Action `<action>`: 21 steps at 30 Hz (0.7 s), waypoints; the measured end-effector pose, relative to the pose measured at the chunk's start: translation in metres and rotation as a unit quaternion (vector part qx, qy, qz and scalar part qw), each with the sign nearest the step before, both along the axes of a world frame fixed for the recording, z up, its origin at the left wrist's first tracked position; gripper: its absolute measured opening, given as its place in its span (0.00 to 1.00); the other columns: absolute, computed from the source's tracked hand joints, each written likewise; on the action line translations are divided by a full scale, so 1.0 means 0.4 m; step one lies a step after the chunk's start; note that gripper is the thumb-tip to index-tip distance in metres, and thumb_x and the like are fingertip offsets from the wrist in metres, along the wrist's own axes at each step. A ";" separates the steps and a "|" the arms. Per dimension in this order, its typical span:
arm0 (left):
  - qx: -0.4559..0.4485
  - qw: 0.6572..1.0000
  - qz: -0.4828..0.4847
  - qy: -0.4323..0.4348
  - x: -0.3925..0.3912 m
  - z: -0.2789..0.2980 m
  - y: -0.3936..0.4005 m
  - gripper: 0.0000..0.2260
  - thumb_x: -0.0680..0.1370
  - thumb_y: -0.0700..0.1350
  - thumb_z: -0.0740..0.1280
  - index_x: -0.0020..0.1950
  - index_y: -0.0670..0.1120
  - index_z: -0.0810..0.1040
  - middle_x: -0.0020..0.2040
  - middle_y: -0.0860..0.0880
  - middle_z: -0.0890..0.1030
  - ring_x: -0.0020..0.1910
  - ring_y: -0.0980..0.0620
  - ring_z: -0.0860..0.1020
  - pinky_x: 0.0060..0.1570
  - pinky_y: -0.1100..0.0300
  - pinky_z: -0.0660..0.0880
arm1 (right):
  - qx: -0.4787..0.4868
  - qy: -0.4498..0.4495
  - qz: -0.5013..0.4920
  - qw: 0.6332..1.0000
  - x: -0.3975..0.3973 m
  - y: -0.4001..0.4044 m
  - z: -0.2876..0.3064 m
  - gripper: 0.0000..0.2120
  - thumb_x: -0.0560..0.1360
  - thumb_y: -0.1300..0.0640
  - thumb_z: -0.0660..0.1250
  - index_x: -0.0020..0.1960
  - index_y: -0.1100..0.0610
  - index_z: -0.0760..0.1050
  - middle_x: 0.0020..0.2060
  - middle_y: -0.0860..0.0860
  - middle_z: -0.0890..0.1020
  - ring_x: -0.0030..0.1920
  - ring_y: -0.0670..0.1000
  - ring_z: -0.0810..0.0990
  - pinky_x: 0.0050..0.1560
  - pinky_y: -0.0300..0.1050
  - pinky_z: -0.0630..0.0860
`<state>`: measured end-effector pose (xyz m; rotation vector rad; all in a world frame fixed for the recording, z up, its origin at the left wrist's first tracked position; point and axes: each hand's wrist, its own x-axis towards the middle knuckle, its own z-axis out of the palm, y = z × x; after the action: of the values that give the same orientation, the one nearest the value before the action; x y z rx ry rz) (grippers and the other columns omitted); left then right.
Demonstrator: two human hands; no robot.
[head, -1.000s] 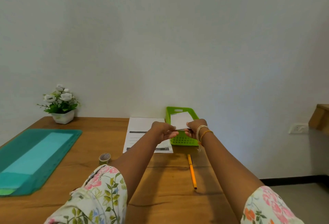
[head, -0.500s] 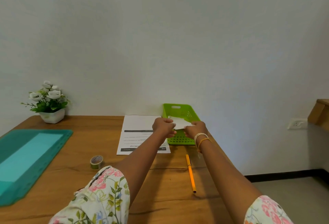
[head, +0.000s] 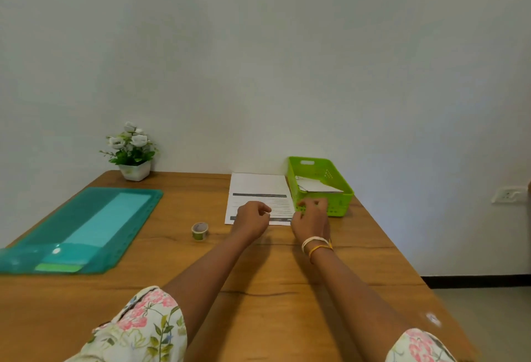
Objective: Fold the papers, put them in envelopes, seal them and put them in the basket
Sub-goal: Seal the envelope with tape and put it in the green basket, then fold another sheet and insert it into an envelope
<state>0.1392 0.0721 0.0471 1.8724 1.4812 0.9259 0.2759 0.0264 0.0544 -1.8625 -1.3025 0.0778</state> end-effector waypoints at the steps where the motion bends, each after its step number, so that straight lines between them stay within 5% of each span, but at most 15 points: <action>1: 0.005 1.000 0.004 0.013 -0.028 -0.011 -0.014 0.10 0.77 0.40 0.65 0.54 0.47 0.82 0.54 0.49 0.82 0.52 0.53 0.78 0.52 0.61 0.74 | -0.021 -0.004 0.026 0.999 -0.027 -0.012 -0.018 0.09 0.71 0.63 0.63 0.49 0.55 0.78 0.54 0.55 0.72 0.47 0.58 0.78 0.45 0.47 0.75; 6: 0.013 0.999 0.023 0.042 -0.167 -0.054 -0.089 0.08 0.78 0.42 0.65 0.55 0.48 0.81 0.53 0.50 0.82 0.51 0.53 0.78 0.53 0.56 0.76 | -0.085 -0.018 0.109 0.990 -0.161 -0.054 -0.102 0.09 0.73 0.60 0.61 0.48 0.54 0.79 0.52 0.54 0.76 0.52 0.56 0.77 0.50 0.44 0.74; 12: 0.030 0.990 0.054 0.128 -0.328 -0.117 -0.155 0.10 0.78 0.46 0.64 0.58 0.52 0.80 0.57 0.51 0.82 0.55 0.52 0.78 0.55 0.57 0.75 | -0.122 -0.147 0.137 0.972 -0.267 -0.068 -0.155 0.17 0.74 0.51 0.60 0.61 0.51 0.75 0.60 0.51 0.75 0.62 0.53 0.72 0.60 0.48 0.70; 16: 0.049 0.972 -0.001 0.229 -0.376 -0.151 -0.199 0.18 0.82 0.49 0.57 0.71 0.54 0.70 0.74 0.53 0.67 0.74 0.54 0.62 0.73 0.50 0.57 | -0.112 -0.217 0.136 0.960 -0.288 -0.078 -0.185 0.20 0.75 0.49 0.57 0.65 0.52 0.70 0.64 0.51 0.74 0.62 0.54 0.71 0.61 0.49 0.68; 21: 0.030 0.949 0.000 0.313 -0.371 -0.153 -0.209 0.21 0.83 0.55 0.50 0.77 0.58 0.58 0.79 0.54 0.55 0.77 0.54 0.52 0.74 0.45 0.47 | -0.108 -0.213 0.135 0.962 -0.283 -0.074 -0.194 0.19 0.75 0.48 0.57 0.65 0.50 0.71 0.63 0.50 0.75 0.63 0.53 0.71 0.61 0.50 0.68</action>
<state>-0.0092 -0.0116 -0.0142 2.3425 1.8141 0.3785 0.1628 -0.0032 -0.0230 -1.9386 -1.9090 -0.0433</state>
